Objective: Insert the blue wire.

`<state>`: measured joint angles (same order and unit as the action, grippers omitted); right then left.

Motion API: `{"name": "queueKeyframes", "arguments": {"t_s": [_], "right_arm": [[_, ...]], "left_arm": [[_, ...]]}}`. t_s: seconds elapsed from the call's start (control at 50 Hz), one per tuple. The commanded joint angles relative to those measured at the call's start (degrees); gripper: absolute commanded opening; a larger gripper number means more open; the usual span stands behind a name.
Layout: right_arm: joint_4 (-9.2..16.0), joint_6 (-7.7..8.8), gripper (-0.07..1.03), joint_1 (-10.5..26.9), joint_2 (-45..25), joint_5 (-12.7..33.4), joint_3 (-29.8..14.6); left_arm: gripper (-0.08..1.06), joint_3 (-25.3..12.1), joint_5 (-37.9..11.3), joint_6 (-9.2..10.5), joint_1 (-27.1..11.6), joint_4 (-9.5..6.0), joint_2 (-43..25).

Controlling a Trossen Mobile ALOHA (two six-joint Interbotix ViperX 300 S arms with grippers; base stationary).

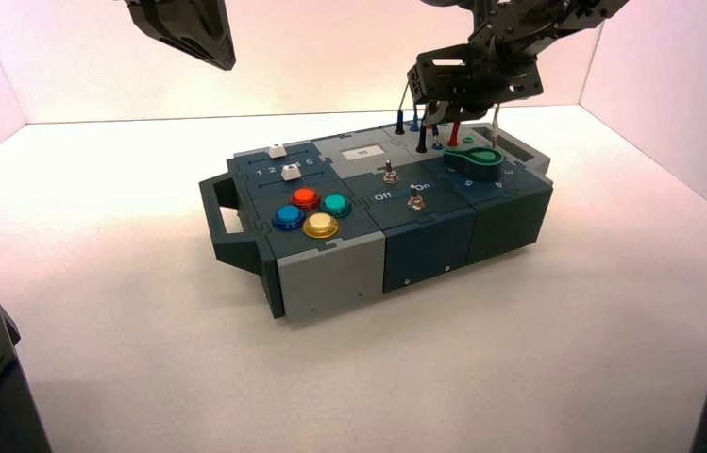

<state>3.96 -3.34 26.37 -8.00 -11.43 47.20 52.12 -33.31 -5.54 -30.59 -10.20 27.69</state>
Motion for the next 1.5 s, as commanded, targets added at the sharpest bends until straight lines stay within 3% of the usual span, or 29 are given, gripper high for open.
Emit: {"name": "queueKeyframes", "arguments": {"t_s": [0.02, 0.84, 1.5], "right_arm": [[0.00, 0.18, -0.02, -0.53, 0.62, -0.53, -1.23], [-0.09, 0.18, -0.02, -0.53, 0.79, 0.00, -0.88], [-0.35, 0.18, -0.02, -0.26, 1.05, 3.25, -0.79]], "left_arm": [[-0.03, -0.70, 0.53, -0.35, 0.35, 0.09, 0.18], [-0.03, -0.88, 0.88, -0.35, 0.44, 0.09, 0.18], [-0.03, -1.05, 1.32, -0.44, 0.53, 0.09, 0.18]]}}
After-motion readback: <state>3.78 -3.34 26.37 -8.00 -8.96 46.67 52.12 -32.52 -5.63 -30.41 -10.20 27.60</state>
